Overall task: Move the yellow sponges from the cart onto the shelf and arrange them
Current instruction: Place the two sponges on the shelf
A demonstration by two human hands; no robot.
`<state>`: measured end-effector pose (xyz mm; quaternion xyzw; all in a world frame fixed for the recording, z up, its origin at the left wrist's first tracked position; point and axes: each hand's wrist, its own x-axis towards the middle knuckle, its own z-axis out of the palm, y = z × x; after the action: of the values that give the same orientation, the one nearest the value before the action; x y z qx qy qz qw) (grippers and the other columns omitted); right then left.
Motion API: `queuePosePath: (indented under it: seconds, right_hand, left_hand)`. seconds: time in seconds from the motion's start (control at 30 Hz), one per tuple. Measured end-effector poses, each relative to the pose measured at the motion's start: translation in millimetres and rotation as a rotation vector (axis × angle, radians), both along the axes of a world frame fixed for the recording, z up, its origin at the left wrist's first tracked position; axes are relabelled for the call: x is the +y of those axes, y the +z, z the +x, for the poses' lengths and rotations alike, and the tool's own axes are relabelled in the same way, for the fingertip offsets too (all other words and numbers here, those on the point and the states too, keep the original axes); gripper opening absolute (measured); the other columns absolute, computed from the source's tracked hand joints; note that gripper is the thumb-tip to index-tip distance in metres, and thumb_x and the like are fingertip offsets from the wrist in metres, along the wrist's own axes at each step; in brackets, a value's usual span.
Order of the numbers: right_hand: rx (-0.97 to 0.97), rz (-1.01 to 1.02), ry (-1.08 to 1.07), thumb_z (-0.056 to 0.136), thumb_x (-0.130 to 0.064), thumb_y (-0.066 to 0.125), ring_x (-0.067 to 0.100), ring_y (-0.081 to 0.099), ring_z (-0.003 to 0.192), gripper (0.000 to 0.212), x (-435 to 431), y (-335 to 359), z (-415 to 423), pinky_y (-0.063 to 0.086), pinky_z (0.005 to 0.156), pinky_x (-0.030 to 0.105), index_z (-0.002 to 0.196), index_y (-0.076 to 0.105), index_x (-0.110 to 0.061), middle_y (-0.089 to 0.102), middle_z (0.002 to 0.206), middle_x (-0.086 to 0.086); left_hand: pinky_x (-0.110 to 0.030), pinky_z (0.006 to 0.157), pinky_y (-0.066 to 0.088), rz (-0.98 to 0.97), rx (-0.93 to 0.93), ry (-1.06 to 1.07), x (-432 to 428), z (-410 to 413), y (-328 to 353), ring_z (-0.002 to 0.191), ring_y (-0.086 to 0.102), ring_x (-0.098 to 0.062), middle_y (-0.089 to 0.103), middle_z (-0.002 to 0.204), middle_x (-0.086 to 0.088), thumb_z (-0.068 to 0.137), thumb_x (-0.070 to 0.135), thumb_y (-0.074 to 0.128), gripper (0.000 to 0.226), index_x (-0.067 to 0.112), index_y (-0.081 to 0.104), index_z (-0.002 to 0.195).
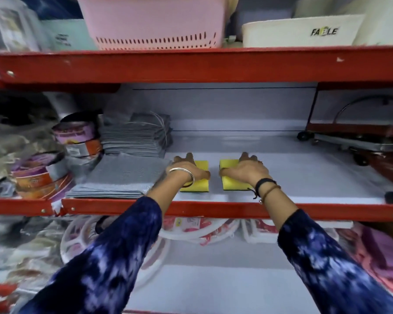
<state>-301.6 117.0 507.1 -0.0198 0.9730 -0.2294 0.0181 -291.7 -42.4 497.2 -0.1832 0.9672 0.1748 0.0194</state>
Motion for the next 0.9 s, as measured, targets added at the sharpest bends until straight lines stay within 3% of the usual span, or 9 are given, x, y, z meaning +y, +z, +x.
queuePosePath:
  seconds: [0.1, 0.3, 0.57, 0.67, 0.77, 0.9]
  right_hand:
    - [-0.028, -0.014, -0.013, 0.078, -0.062, 0.061, 0.034, 0.031, 0.141, 0.101, -7.7, -14.5, -20.8, 0.034, 0.11, 0.042, 0.15, 0.016, -0.008, 0.03, 0.152, 0.016]
    - [-0.038, -0.034, -0.038, 0.075, -0.06, 0.065, 0.034, 0.041, 0.132, 0.093, -14.1, -38.4, -45.9, 0.042, 0.102, 0.043, 0.14, 0.027, -0.004, 0.042, 0.142, 0.016]
    - [-0.028, -0.009, -0.031, 0.076, -0.074, 0.052, 0.036, 0.028, 0.141, 0.102, -10.0, -42.0, -43.6, 0.037, 0.107, 0.047, 0.146, 0.023, -0.005, 0.03, 0.151, 0.018]
    - [0.151, -0.053, -0.017, 0.079, -0.073, 0.049, 0.036, 0.035, 0.136, 0.093, -3.5, -31.9, -20.6, 0.041, 0.102, 0.048, 0.14, 0.035, -0.003, 0.039, 0.144, 0.019]
    - [0.382, -0.176, 0.048, 0.083, -0.06, 0.056, 0.033, 0.046, 0.123, 0.068, 4.9, -32.3, 19.2, 0.047, 0.091, 0.042, 0.124, 0.051, -0.006, 0.052, 0.128, 0.014]
    - [0.52, -0.191, 0.135, 0.086, -0.044, 0.061, 0.03, 0.054, 0.111, 0.046, 14.7, -60.2, 81.5, 0.044, 0.09, 0.039, 0.115, 0.056, -0.009, 0.059, 0.116, 0.009]
  left_hand:
    - [-0.043, 0.105, 0.04, -0.005, 0.012, 0.008, 1.3, -14.9, -9.8, 0.136, 0.036, -0.037, 0.031, 0.148, -0.019, 0.071, 0.061, 0.064, 0.105, 0.017, 0.011, 0.15]
    - [-0.041, 0.101, 0.043, -0.034, -0.022, 0.025, 0.8, -34.9, -28.5, 0.13, 0.044, -0.035, 0.041, 0.143, -0.017, 0.072, 0.062, 0.061, 0.094, 0.013, 0.025, 0.143]
    - [-0.045, 0.107, 0.041, -0.03, -0.02, 0.029, -4.4, -32.0, -26.0, 0.135, 0.039, -0.036, 0.034, 0.147, -0.017, 0.069, 0.075, 0.056, 0.102, 0.011, 0.027, 0.143]
    - [-0.044, 0.1, 0.043, -0.011, 0.245, 0.02, -2.5, -10.3, -20.2, 0.128, 0.048, -0.035, 0.041, 0.14, -0.014, 0.079, 0.063, 0.057, 0.078, 0.013, 0.039, 0.136]
    - [-0.041, 0.089, 0.048, 0.084, 0.585, -0.031, 6.9, 30.6, -23.5, 0.112, 0.06, -0.03, 0.054, 0.127, -0.005, 0.083, 0.048, 0.058, 0.048, 0.018, 0.051, 0.12]
    - [-0.035, 0.075, 0.052, 0.082, 0.817, -0.136, 24.3, 94.1, -48.9, 0.098, 0.066, -0.022, 0.059, 0.118, 0.004, 0.084, 0.038, 0.06, 0.035, 0.019, 0.053, 0.113]
